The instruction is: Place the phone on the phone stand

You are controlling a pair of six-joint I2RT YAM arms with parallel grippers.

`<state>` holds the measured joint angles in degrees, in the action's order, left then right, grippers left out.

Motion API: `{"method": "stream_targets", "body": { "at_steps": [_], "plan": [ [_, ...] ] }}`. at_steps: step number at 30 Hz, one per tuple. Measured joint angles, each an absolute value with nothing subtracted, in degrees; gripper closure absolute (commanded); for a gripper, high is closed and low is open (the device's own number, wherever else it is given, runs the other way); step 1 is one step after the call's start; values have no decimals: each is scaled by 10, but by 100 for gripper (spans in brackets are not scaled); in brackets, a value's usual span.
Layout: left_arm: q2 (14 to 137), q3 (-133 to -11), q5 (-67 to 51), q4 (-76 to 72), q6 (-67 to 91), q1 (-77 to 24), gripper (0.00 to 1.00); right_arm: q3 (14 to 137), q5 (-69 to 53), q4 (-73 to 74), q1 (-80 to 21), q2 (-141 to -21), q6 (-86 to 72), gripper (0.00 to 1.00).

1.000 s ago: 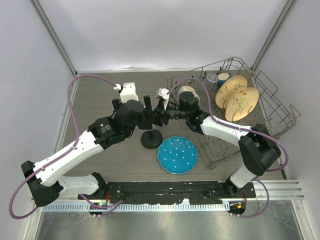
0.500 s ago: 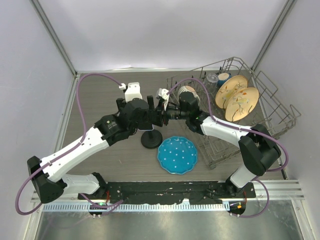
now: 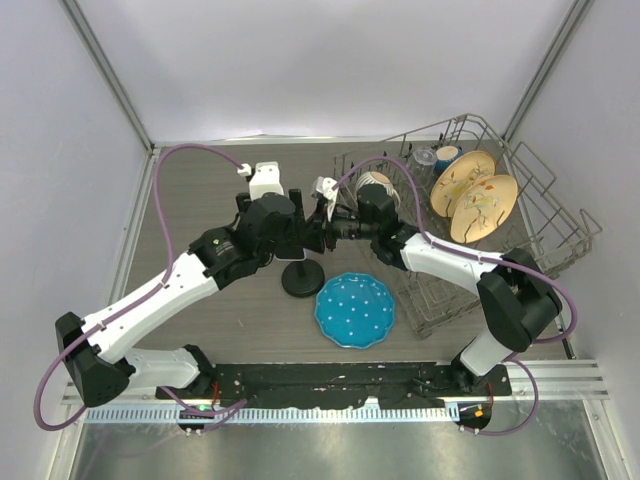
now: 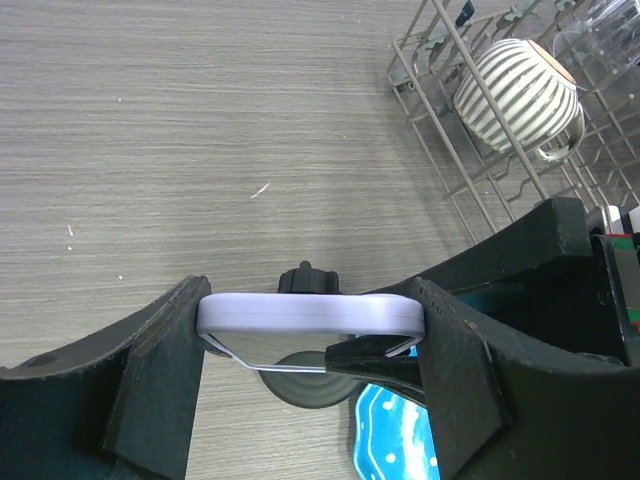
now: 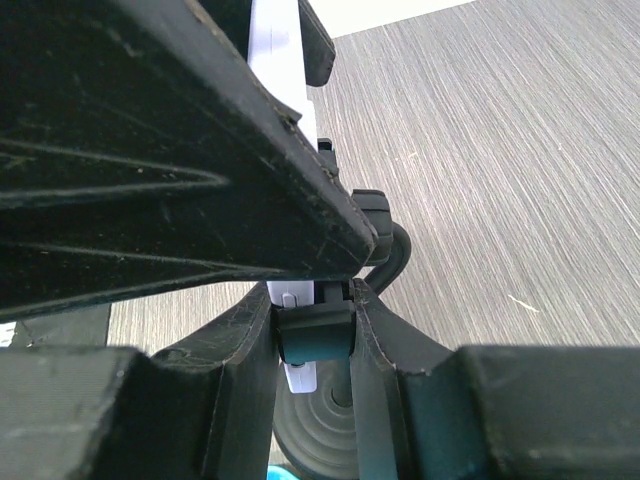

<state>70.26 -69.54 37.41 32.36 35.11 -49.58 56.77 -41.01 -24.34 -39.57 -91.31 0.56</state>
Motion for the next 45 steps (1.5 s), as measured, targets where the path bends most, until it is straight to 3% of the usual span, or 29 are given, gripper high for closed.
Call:
{"method": "stream_targets", "body": {
  "at_steps": [1,2,3,5,8,11,21,35,45],
  "plan": [
    [703,-695,374,323,348,-496,69,568,-408,-243,-397,-913,6,88],
    [703,-695,373,322,342,-496,79,568,-406,-243,-398,-913,6,78],
    [703,-695,372,321,338,-496,100,568,-404,-243,-400,-913,6,72],
    [703,-695,369,320,329,-496,100,568,-399,-241,-402,-912,6,53],
    [703,-695,370,322,317,-496,100,568,-385,-233,-406,-911,10,36],
    [705,-699,388,337,318,-498,100,564,-369,-225,-408,-908,7,25],
    [747,-790,499,536,415,-444,100,534,-314,-224,-393,-838,-6,23],
    [628,-780,562,648,471,-196,100,513,-286,-212,-344,-796,-18,23],
    [585,-725,573,698,524,34,100,510,-285,-192,-313,-784,-20,23]
  ]
}}
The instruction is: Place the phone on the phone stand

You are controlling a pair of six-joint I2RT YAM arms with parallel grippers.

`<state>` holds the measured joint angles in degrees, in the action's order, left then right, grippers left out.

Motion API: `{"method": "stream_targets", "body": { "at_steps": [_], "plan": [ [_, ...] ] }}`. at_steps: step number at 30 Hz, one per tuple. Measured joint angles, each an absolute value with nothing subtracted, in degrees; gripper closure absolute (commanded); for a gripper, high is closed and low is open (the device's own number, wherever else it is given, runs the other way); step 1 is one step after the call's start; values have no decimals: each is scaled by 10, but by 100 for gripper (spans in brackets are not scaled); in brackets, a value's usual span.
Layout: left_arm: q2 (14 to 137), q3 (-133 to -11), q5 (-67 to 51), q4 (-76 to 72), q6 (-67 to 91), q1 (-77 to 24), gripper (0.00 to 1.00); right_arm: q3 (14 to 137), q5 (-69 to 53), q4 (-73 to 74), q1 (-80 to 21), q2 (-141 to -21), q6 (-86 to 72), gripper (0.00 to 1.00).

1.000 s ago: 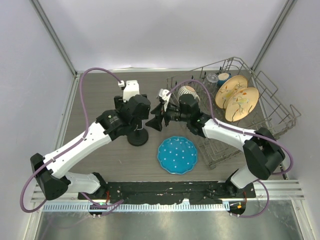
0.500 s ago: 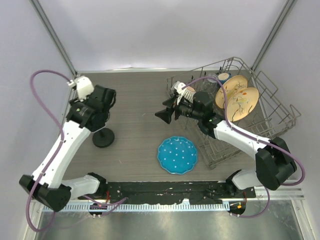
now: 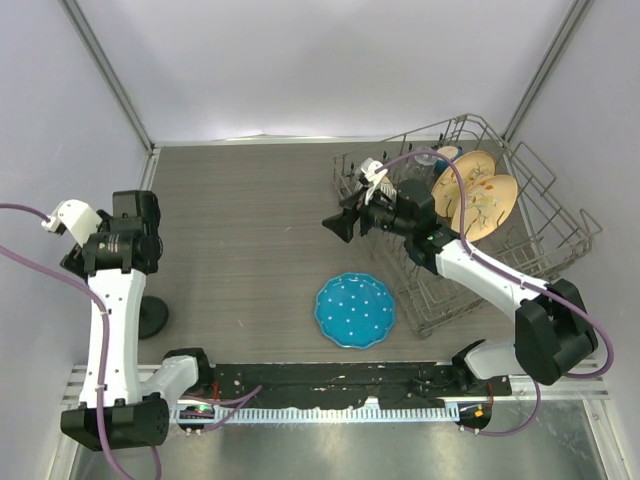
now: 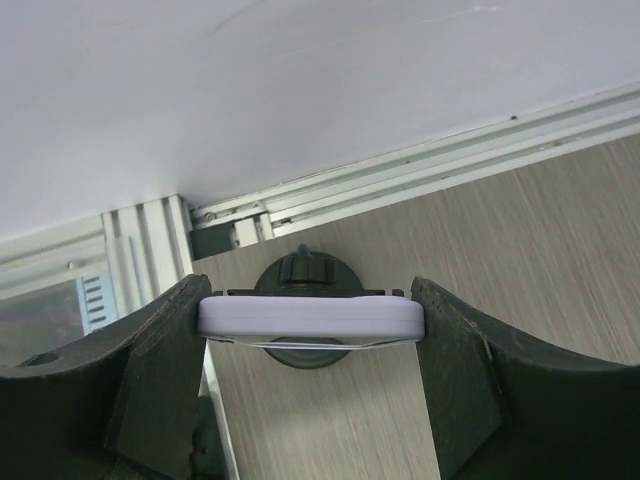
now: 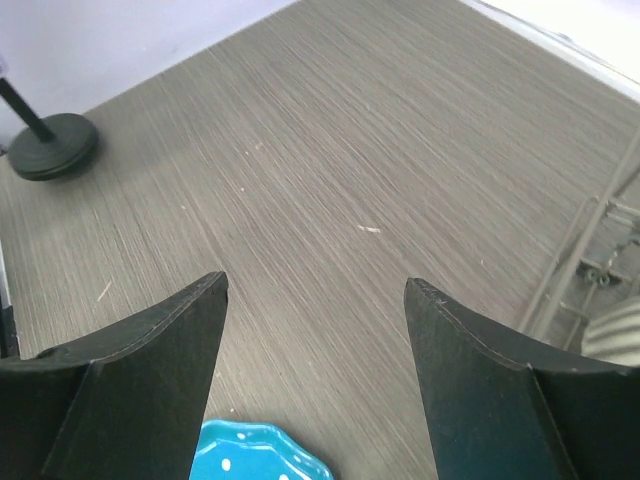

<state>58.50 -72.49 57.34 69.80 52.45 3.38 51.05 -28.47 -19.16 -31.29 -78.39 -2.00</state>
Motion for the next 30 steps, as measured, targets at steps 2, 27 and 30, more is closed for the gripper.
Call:
{"method": "stream_targets", "body": {
  "at_steps": [2,27,30],
  "plan": [
    [579,-723,572,714,536,48,100,506,-275,-183,-310,-783,-20,23],
    [498,-672,655,761,596,50,100,439,-296,-227,-282,-734,-68,23],
    [495,-649,654,736,596,50,100,436,-301,-229,-281,-734,-71,23]
  ]
}}
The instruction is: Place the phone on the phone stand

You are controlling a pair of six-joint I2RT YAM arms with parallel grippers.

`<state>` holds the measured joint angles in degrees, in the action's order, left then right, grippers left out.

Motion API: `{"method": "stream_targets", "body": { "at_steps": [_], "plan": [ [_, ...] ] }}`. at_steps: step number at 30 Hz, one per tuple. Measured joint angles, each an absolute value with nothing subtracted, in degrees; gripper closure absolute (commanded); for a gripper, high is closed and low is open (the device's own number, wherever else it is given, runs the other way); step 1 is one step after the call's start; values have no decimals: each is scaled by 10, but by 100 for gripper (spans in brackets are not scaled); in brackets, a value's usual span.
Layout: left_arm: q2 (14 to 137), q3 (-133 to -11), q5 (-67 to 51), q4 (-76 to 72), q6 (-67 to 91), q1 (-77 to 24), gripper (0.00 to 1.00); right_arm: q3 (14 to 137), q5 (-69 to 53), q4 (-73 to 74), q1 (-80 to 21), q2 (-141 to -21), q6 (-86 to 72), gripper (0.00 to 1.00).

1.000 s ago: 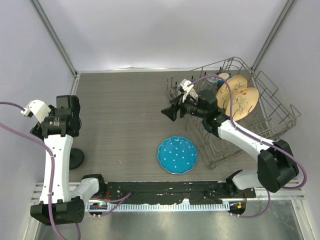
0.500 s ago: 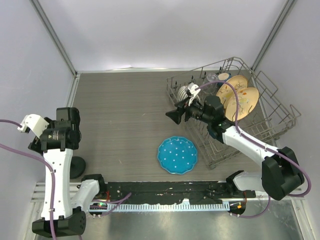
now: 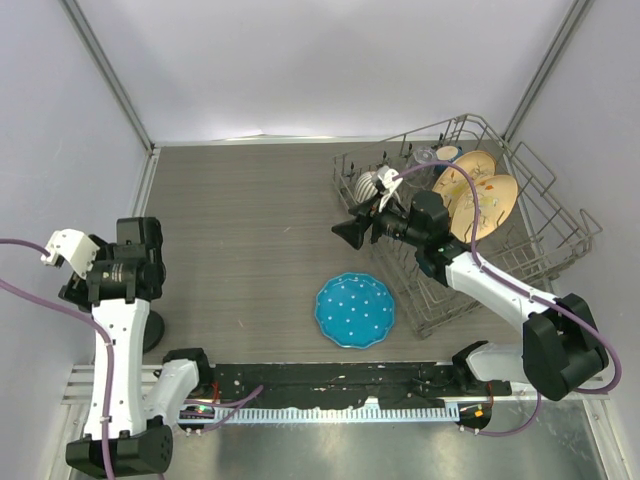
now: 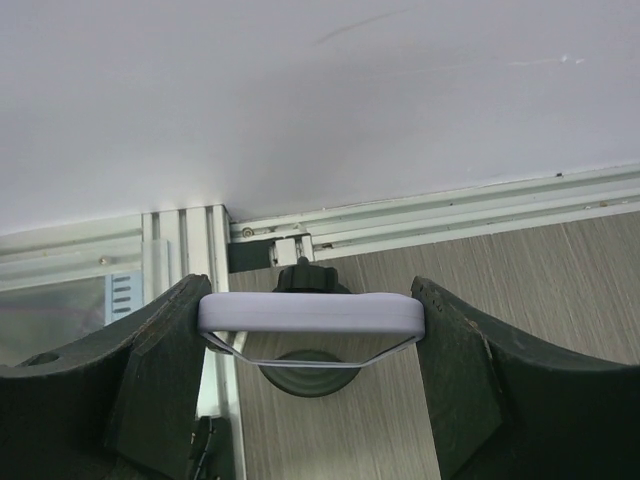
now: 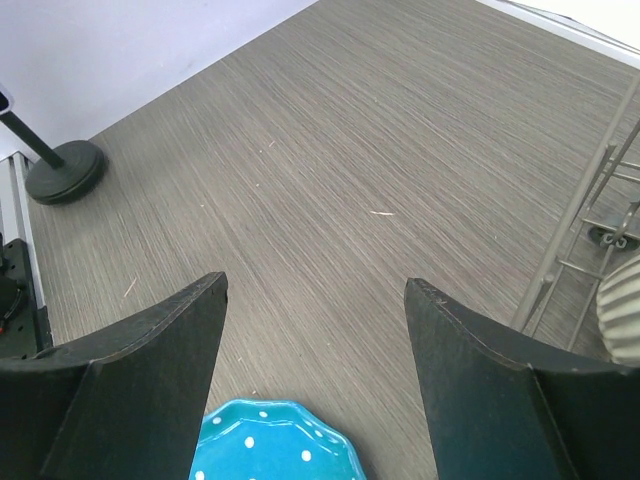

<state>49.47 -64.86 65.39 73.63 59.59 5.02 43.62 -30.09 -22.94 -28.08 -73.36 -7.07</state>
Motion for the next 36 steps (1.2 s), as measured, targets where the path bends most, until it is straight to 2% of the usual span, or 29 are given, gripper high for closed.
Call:
{"method": "stream_targets", "body": {
  "at_steps": [5,8,9,11,12,13,24,34,36],
  "plan": [
    [482,-602,656,697,581,50,100,434,-306,-232,-280,-734,-75,23],
    [481,-599,662,684,579,50,83,434,-309,-233,-279,-734,-75,23],
    [481,-597,664,681,578,50,60,434,-310,-234,-279,-734,-75,23],
    [481,-595,667,678,576,50,31,434,-312,-236,-279,-734,-76,23],
    [481,-595,667,677,575,50,9,434,-313,-237,-279,-734,-77,23],
    [482,-595,667,676,574,50,2,434,-314,-238,-279,-734,-77,23],
    [474,-622,652,668,562,50,0,434,-317,-240,-279,-734,-77,23],
    [466,-715,671,685,564,50,0,432,-331,-248,-278,-734,-77,23],
    [466,-735,675,684,559,50,5,432,-332,-250,-278,-734,-77,23]
  ]
}}
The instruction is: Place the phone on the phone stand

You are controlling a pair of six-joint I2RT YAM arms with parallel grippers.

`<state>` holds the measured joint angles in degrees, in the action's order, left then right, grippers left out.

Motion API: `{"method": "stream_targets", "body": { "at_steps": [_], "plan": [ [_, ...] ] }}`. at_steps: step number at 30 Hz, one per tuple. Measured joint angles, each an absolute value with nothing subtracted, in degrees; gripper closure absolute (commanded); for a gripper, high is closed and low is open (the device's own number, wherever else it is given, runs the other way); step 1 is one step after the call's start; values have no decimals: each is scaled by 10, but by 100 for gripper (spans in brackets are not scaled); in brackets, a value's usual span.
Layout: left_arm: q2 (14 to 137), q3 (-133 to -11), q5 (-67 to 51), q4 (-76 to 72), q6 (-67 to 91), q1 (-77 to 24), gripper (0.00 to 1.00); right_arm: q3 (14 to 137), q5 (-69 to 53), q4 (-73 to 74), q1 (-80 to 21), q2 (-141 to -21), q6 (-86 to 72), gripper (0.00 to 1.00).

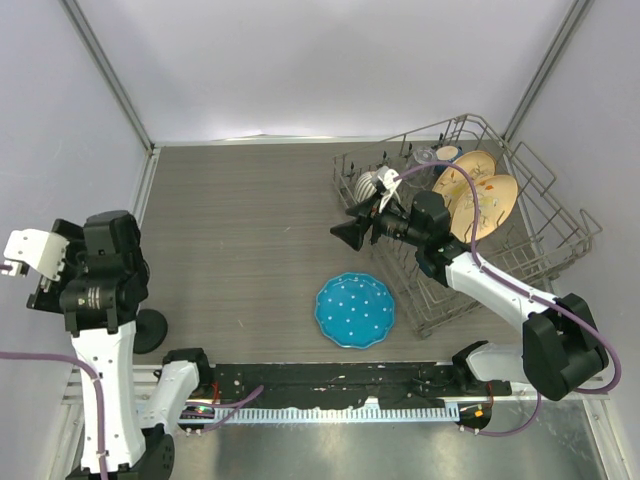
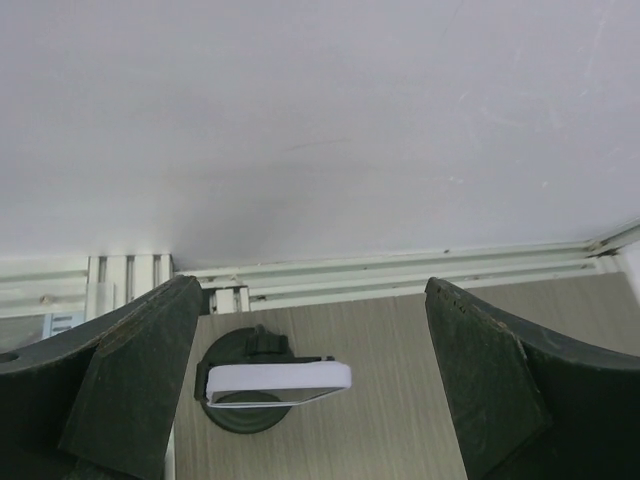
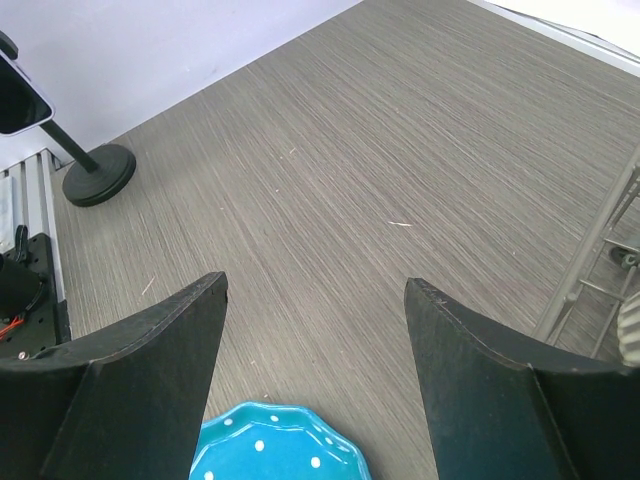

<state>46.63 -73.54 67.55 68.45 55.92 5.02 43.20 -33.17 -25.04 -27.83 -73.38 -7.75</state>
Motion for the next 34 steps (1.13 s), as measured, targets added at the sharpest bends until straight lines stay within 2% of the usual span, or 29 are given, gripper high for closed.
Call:
{"method": "stream_targets", "body": {
  "at_steps": [2,4,8,15,18,23,26,32,34],
  "plan": [
    [468,-762,669,679,543,50,12,432,-331,-251,-278,-734,-77,23],
    [468,-793,638,664,518,50,14,432,-327,-251,-278,-734,-77,23],
    [475,-844,514,601,469,49,20,432,-305,-249,-278,-734,-77,23],
    [534,-849,209,487,435,40,20,420,-242,-248,-272,-727,-80,22],
    [569,-832,123,442,414,-12,18,404,-199,-249,-259,-712,-93,20],
    [598,-759,77,392,357,-179,16,378,-91,-248,-232,-668,-130,10],
    [608,-729,58,358,322,-263,14,368,-4,-245,-226,-632,-153,8],
    [605,-658,34,261,272,-324,14,369,137,-159,-226,-521,-188,7],
    [595,-624,32,223,259,-334,10,369,169,-114,-228,-465,-192,6]
  ]
}}
